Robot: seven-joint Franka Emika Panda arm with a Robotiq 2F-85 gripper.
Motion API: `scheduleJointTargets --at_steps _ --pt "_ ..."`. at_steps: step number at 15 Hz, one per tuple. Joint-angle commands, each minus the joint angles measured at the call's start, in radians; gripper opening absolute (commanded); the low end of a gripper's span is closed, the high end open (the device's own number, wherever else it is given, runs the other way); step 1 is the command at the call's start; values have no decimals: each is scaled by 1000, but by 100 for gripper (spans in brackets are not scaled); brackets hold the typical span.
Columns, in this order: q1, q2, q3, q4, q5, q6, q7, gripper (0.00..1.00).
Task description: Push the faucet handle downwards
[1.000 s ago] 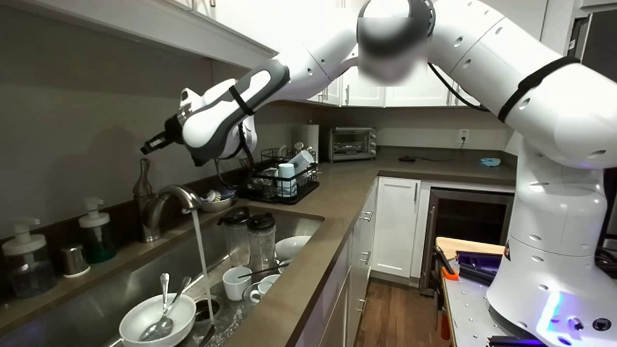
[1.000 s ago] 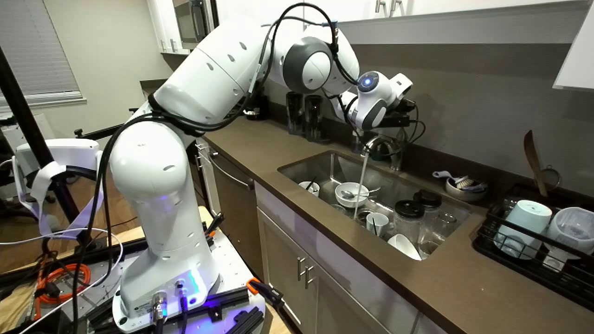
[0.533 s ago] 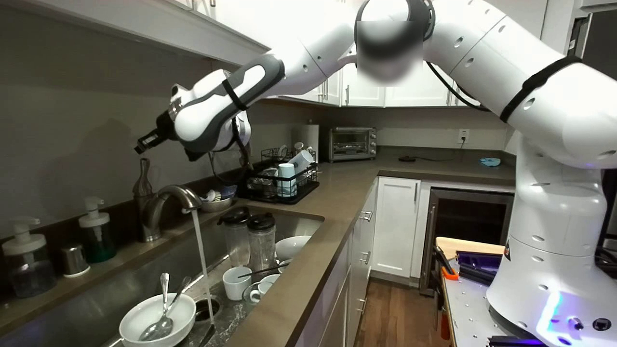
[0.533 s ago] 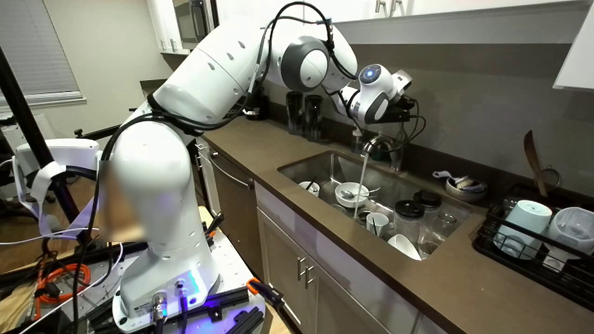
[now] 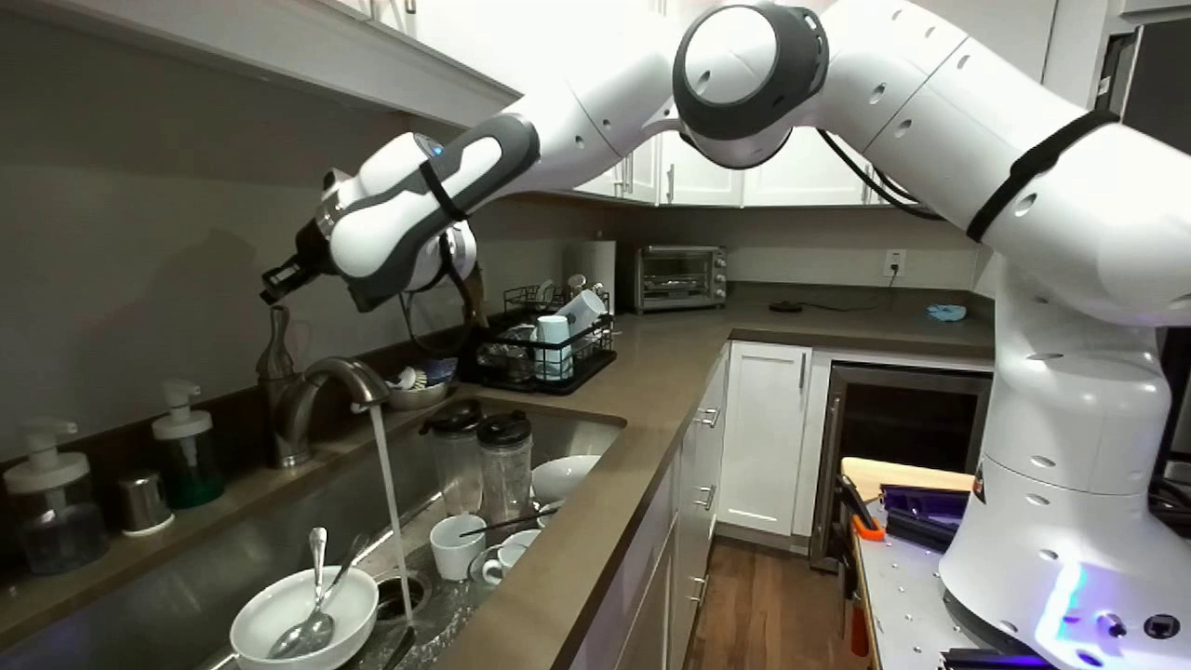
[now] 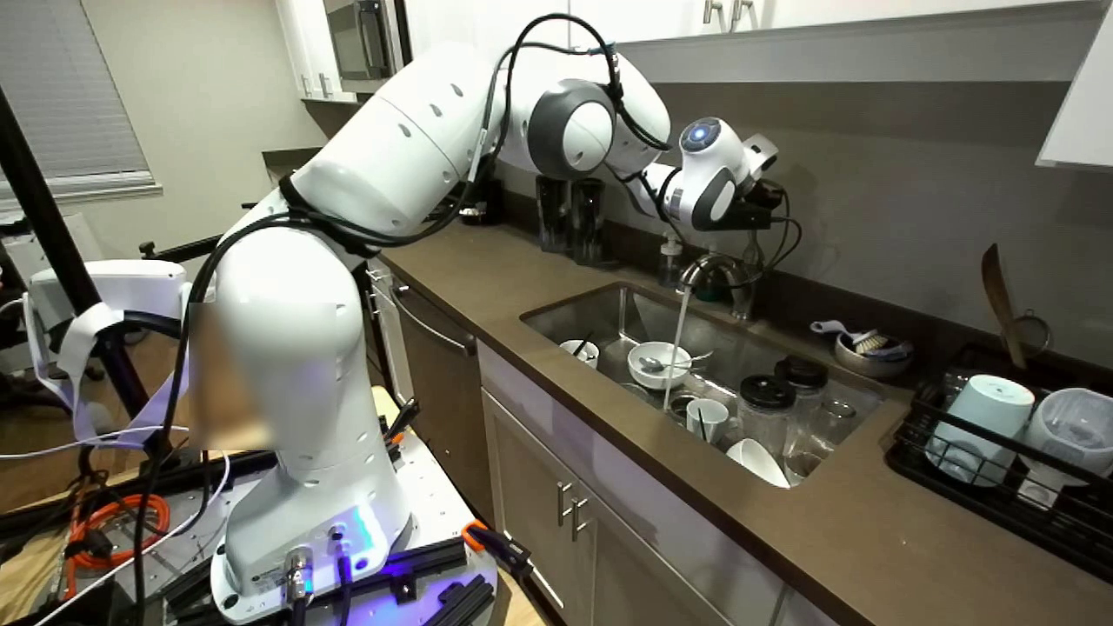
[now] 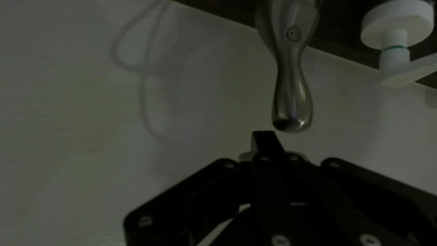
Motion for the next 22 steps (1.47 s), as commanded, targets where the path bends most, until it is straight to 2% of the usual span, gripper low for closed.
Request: scheduleJointTargets --at_steps 1,7,22 --pt "14 52 -19 90 -23 -59 60 0" --pt "10 76 -10 130 -19 -109 71 0" --pt "0 10 -10 13 -12 -116 101 0"
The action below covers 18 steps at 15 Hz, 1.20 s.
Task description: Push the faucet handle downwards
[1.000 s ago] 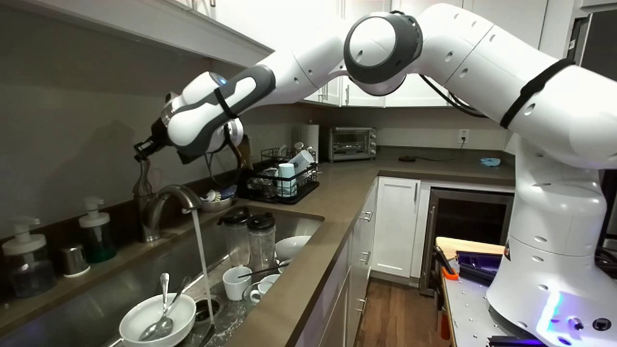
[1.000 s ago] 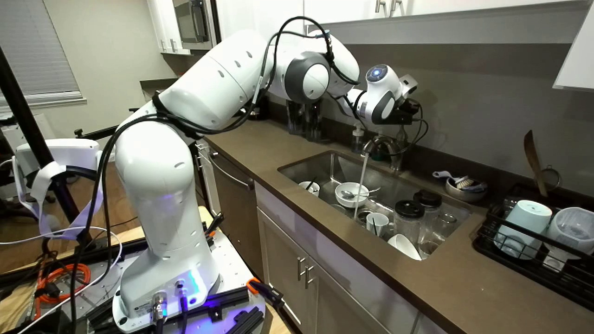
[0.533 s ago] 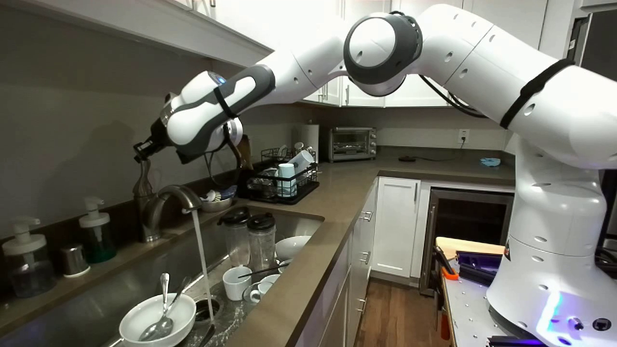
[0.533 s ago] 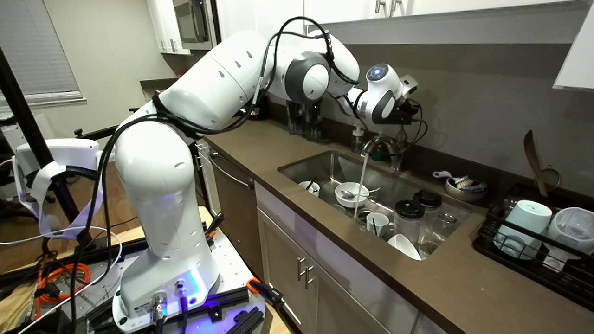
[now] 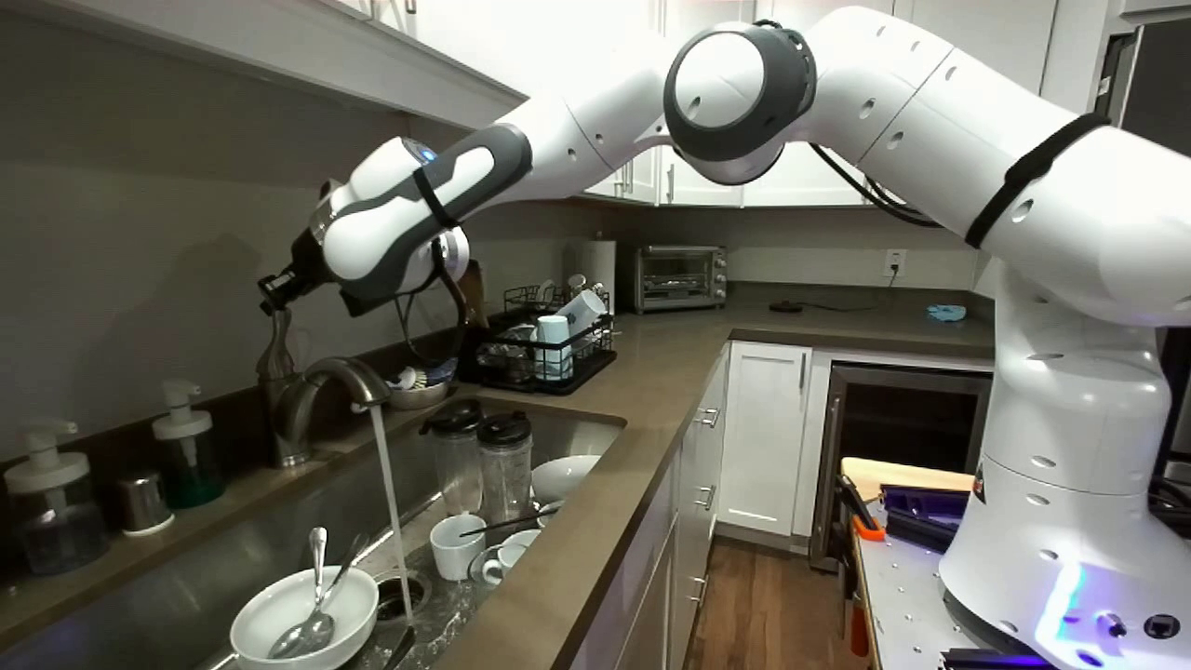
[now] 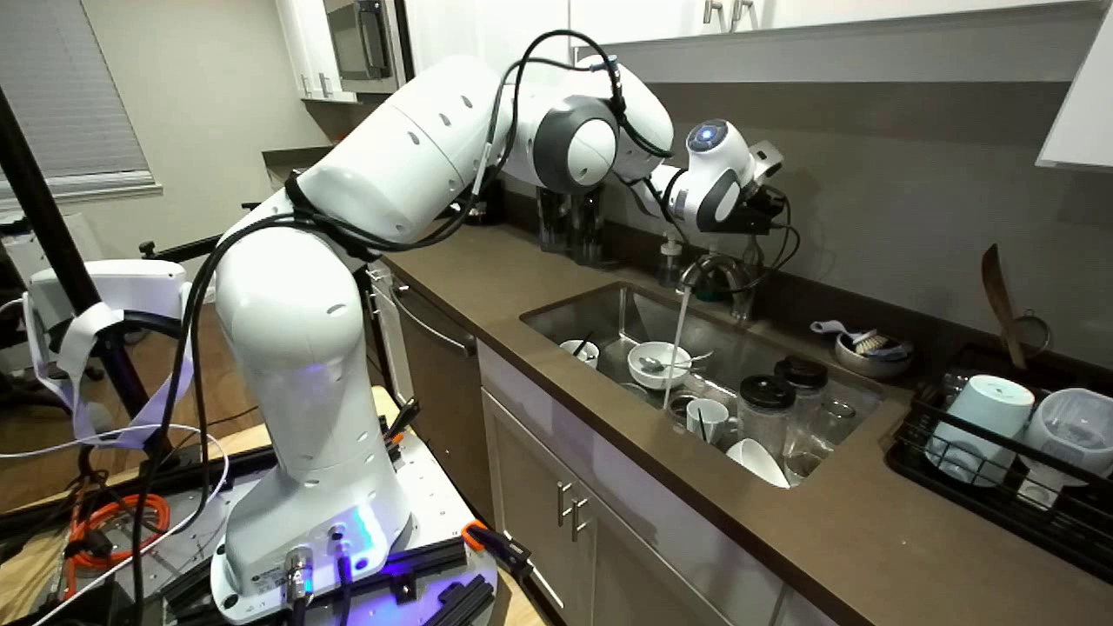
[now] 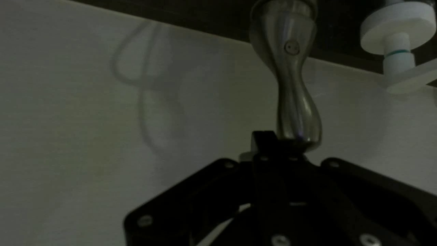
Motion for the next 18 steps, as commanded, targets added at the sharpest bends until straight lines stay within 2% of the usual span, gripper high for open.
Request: scheduleJointTargets --at_steps 1,6,12,16,18 --pt "-3 -47 -6 -86 -12 -28 28 0" --pt "-7 -64 2 -125 -12 -17 25 0" --pt "-9 -118 0 -255 -8 44 38 0" --pt "-13 -152 -7 -362 -10 143 65 0" --pt "9 -164 -50 -394 -4 232 95 0"
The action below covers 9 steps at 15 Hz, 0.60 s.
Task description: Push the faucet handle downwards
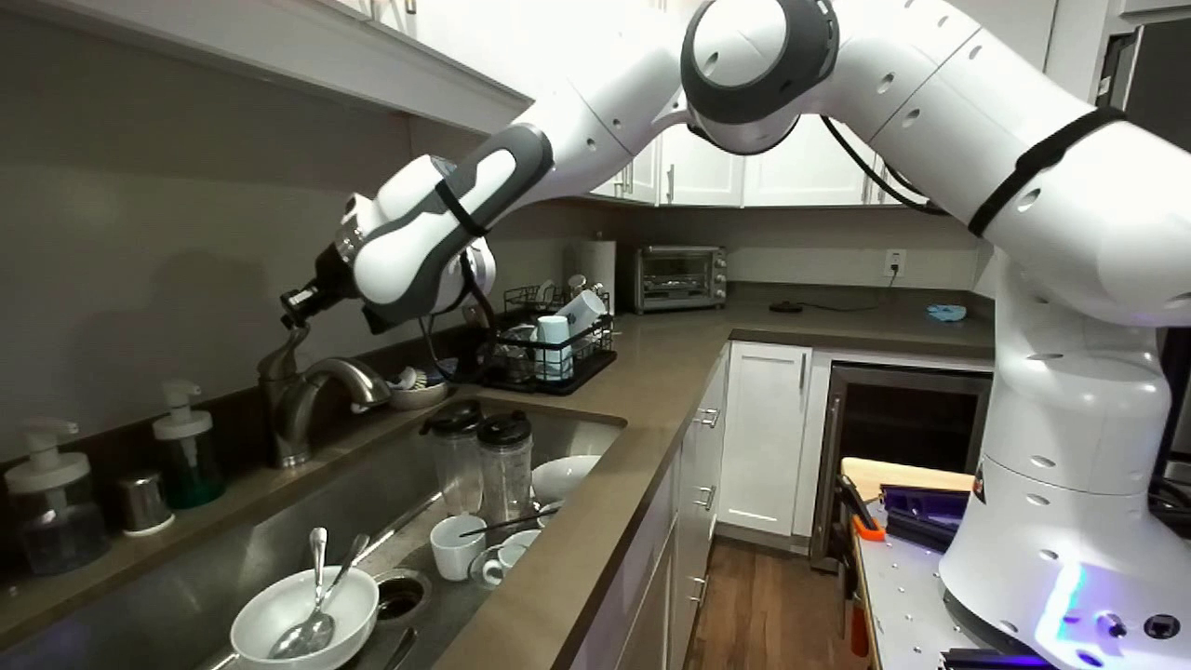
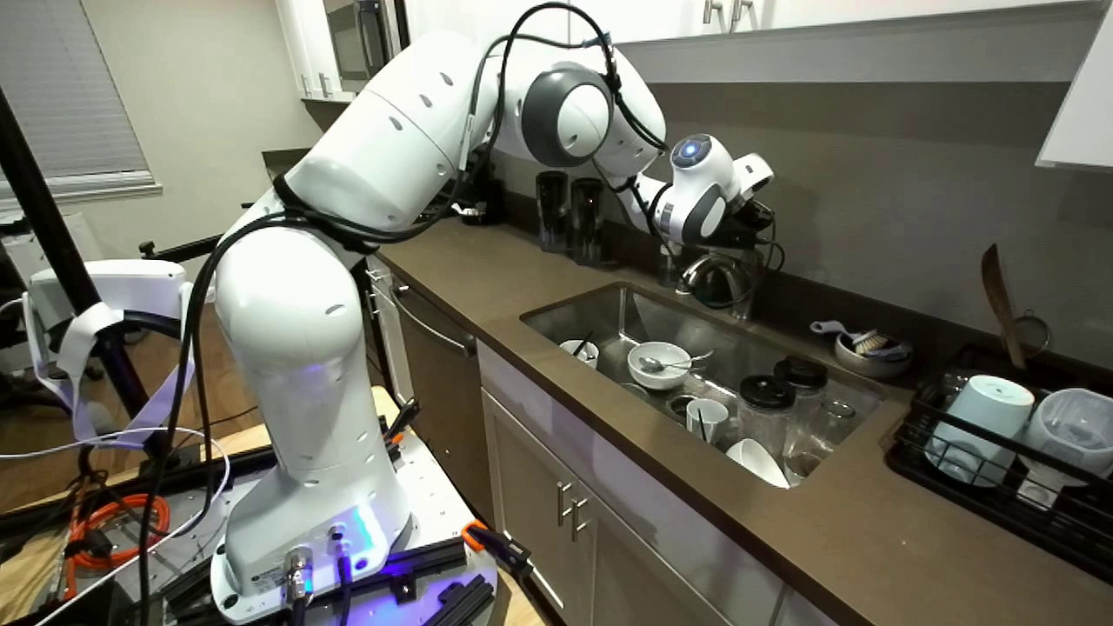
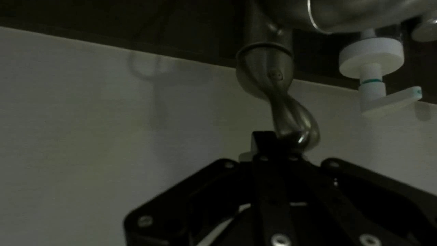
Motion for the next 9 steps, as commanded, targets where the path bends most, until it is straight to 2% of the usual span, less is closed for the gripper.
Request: scheduleJointTargets --at_steps 1,5,6,9 --pt "18 -76 -51 -170 -3 110 58 0" --pt "62 -116 -135 -262 41 250 46 0" --pt "68 -106 -146 -200 49 203 40 0" --pt "110 -155 -209 -220 63 212 34 0"
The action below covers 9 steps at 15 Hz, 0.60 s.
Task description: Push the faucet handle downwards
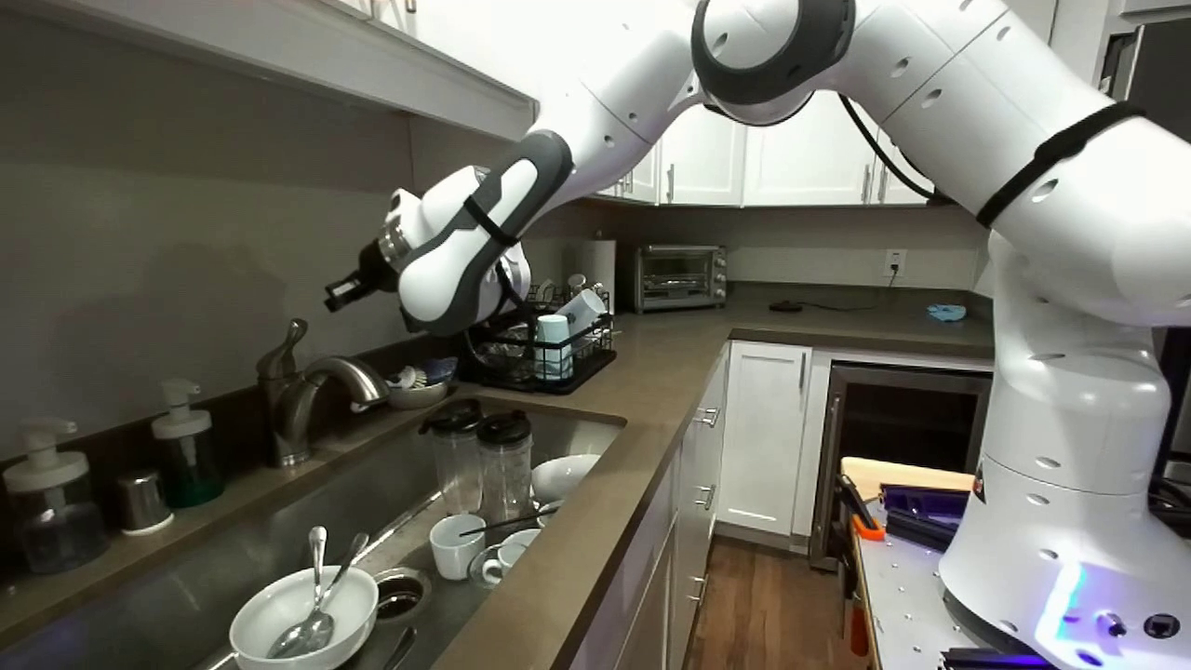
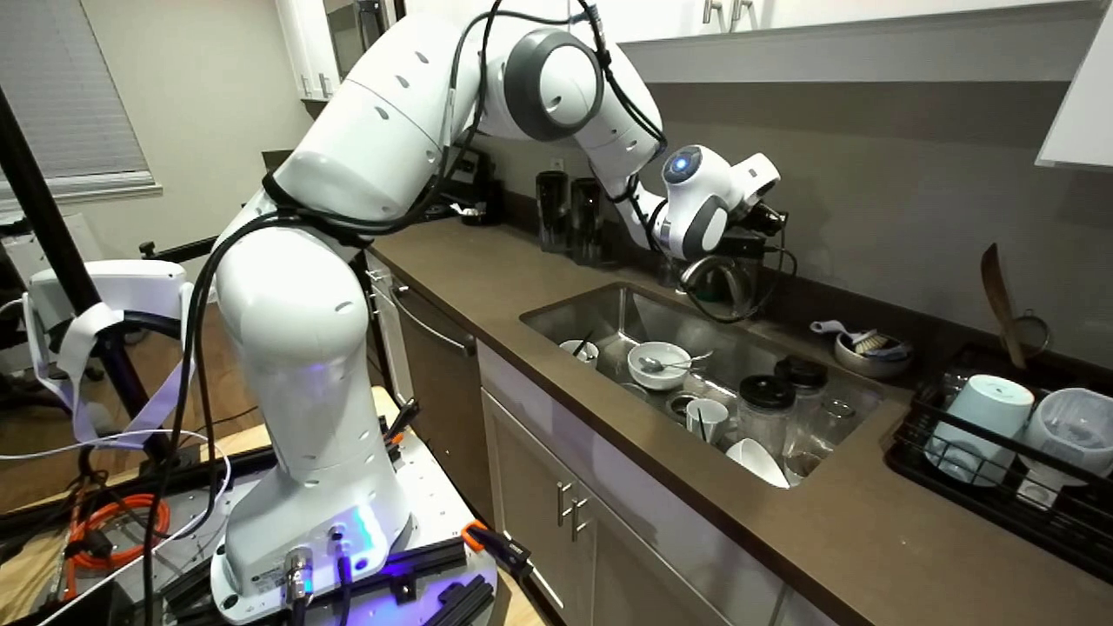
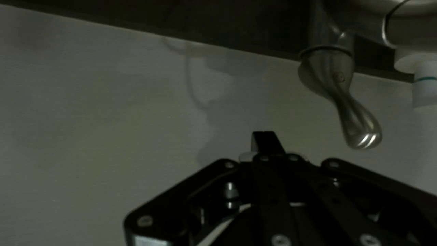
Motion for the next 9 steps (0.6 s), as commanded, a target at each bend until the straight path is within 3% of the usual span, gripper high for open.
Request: scheduleJointTargets --at_steps 1,9 --pt "63 -89 -74 -48 39 0 -10 0" --pt "105 -277 -112 -251 23 -4 0 0"
